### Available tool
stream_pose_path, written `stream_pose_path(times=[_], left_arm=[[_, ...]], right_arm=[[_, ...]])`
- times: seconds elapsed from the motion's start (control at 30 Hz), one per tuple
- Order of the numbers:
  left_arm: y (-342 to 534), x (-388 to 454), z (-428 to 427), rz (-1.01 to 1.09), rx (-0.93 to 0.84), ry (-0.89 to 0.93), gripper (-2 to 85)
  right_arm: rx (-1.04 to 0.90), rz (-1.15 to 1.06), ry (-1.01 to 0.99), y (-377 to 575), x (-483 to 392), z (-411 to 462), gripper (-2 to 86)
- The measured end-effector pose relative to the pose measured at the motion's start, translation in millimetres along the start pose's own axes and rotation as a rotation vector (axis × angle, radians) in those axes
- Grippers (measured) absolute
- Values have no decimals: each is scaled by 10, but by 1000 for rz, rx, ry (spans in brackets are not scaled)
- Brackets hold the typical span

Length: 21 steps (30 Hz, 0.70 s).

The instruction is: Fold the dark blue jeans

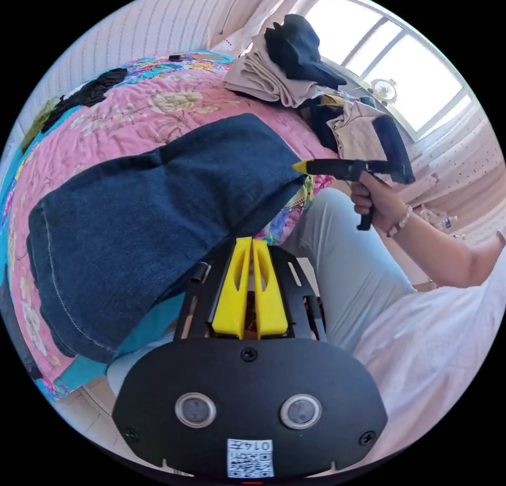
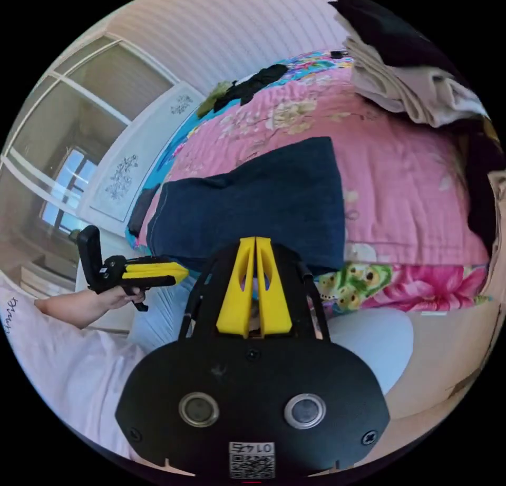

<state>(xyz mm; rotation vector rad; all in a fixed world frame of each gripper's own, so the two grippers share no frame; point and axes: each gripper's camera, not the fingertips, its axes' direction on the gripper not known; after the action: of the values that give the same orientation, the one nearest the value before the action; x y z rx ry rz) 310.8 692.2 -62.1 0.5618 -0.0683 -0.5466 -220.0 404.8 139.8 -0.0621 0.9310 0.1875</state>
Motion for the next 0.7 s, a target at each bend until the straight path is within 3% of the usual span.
stream_pose_path(times=[0.17,0.33,0.57,0.63,0.7], left_arm=[[-522,147,-9,26,23,-135,64],[-1242,505,141,164,18,-140,99],[-2170,663,512,181,-30,-153,109],[-2475,701,662,193,-60,-184,113],[-2677,708,770,187,-80,-183,117]], right_arm=[[243,300,-207,901,1115,-294,106],[182,333,-254,1164,1537,-81,109],[146,455,-383,1577,2215,121,34],[181,455,-392,1680,2300,103,41],[263,472,-391,1834,2401,65,107]])
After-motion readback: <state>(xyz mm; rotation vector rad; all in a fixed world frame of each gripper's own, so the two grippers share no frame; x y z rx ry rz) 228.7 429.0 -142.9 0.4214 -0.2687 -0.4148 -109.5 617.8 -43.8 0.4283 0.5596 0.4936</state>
